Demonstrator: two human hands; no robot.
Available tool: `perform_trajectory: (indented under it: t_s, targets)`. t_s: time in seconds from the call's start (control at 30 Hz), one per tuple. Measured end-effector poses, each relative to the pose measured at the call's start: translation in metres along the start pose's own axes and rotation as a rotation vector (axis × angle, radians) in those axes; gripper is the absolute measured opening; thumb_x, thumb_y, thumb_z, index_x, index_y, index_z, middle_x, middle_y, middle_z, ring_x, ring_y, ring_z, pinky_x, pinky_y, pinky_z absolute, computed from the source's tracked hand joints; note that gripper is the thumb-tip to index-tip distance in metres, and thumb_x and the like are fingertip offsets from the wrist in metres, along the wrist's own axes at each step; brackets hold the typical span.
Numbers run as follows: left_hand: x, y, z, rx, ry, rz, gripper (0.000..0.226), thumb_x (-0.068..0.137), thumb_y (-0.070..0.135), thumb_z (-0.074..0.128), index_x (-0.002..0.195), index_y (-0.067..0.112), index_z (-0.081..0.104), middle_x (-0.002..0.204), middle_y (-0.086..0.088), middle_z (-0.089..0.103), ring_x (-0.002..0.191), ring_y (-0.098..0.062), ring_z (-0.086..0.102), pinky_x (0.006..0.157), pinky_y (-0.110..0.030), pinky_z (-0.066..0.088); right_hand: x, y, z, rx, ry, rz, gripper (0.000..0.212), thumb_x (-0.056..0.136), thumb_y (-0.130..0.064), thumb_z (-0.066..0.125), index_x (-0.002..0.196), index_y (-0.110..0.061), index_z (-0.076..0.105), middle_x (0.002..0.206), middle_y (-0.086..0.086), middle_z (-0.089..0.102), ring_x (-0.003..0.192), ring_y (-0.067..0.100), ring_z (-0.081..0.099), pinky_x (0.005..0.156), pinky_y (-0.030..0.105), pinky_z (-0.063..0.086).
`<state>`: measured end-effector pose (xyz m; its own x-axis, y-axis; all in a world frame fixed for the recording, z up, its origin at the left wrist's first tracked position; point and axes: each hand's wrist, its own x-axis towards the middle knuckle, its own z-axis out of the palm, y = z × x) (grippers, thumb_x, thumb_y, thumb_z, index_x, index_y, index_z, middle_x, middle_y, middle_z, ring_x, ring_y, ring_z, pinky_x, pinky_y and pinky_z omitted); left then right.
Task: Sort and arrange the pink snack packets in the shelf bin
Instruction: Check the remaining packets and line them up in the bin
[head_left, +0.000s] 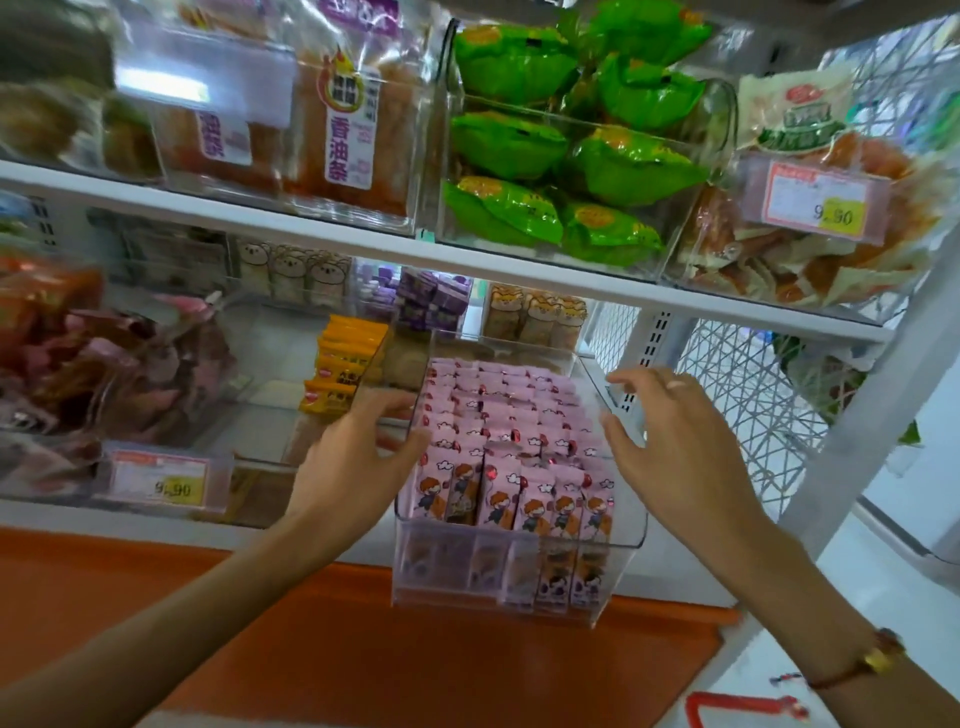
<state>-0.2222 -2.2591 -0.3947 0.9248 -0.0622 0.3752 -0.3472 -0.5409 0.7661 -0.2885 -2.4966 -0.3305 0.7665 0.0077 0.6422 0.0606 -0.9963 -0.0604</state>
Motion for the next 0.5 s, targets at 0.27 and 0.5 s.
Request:
perform_trajectory:
  t_s: [0.27,0.5]
  targets:
    - [-0.006,-0.003,0.003,-0.077,0.013,0.021,0.032,0.088,0.044,0.057,0.12,0.042,0.051,0.1,0.035,0.054,0.088,0.021,0.053,0.065,-0.008,0.042,0.103,-0.003,0.092,0.044,-0.452,0.019,0.029,0.096,-0.015,0.047,0.12,-0.013,0.062,0.12,0.009,0.063,0.109,0.027,0.058,0.089,0.033,0.047]
    - [-0.005,-0.004,0.003,-0.118,0.001,0.016,0.034,0.087,0.042,0.058,0.121,0.041,0.052,0.101,0.037,0.052,0.091,0.026,0.048,0.065,-0.01,0.04,0.128,0.005,0.127,0.124,-0.494,0.133,0.018,0.087,-0.014,0.066,0.103,-0.008,0.071,0.11,0.009,0.069,0.096,0.021,0.062,0.077,0.022,0.039]
